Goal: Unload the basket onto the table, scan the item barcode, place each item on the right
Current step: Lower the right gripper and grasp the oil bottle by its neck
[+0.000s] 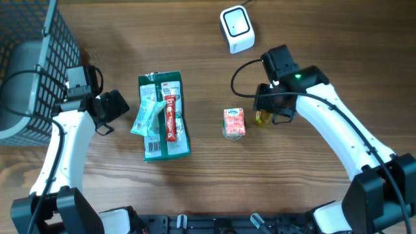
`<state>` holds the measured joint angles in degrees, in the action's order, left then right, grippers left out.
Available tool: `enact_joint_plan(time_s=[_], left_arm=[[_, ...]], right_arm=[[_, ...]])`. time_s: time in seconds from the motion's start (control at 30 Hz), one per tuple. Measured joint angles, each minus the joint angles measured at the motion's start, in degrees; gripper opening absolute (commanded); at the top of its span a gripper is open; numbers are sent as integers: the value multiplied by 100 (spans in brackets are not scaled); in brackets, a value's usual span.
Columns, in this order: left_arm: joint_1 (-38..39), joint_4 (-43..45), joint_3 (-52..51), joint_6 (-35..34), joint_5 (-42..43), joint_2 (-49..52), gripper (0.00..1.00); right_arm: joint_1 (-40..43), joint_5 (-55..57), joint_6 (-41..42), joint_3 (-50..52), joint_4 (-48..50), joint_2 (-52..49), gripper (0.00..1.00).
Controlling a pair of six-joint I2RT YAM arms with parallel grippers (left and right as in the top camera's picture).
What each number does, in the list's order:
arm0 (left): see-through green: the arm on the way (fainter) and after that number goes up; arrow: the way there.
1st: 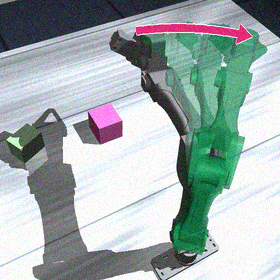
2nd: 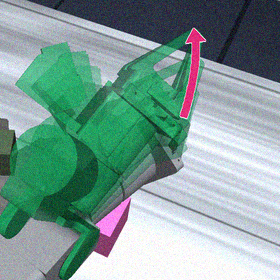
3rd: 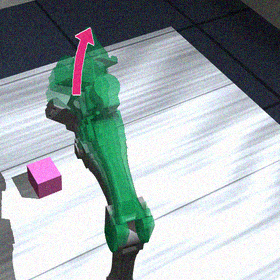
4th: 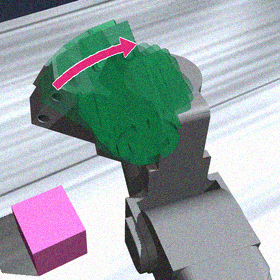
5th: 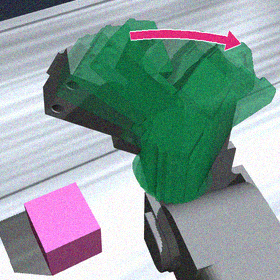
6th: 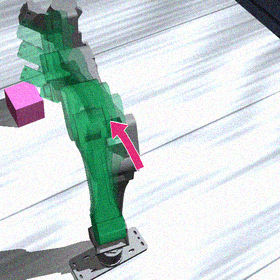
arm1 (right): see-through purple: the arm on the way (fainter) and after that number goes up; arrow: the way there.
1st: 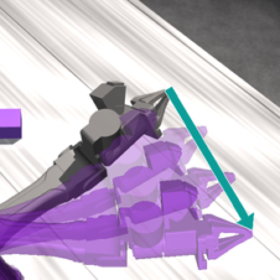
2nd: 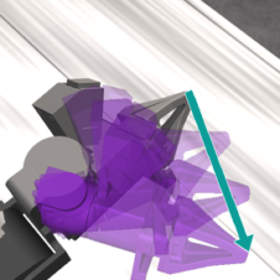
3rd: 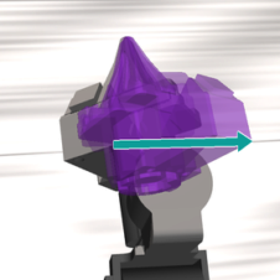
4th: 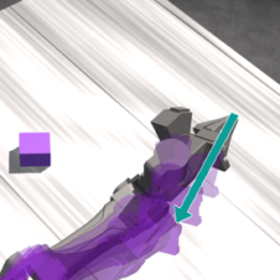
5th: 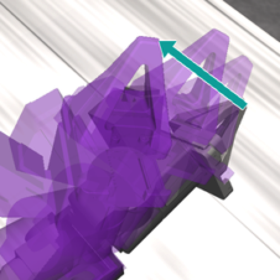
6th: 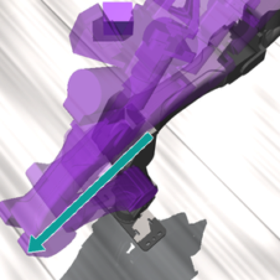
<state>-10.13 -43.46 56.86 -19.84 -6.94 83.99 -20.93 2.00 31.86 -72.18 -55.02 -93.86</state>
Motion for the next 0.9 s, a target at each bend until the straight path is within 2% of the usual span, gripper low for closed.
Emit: enact_joint_plan(time_s=[0.2, 0.6, 0.63, 0.77, 0.9], left_arm=[[0, 0, 0, 0, 0, 0, 100], [0, 0, 0, 0, 0, 0, 100], [0, 0, 0, 0, 0, 0, 100], [0, 0, 0, 0, 0, 0, 100], [0, 0, 0, 0, 0, 0, 100]], right_arm=[[0, 0, -20, 0, -9, 0, 57], [0, 0, -44, 70, -11, 0, 57], [0, 0, -63, 74, -9, 0, 56], [0, -2, -129, 81, 13, 0, 38], [0, -4, -168, 85, 28, 0, 34]])
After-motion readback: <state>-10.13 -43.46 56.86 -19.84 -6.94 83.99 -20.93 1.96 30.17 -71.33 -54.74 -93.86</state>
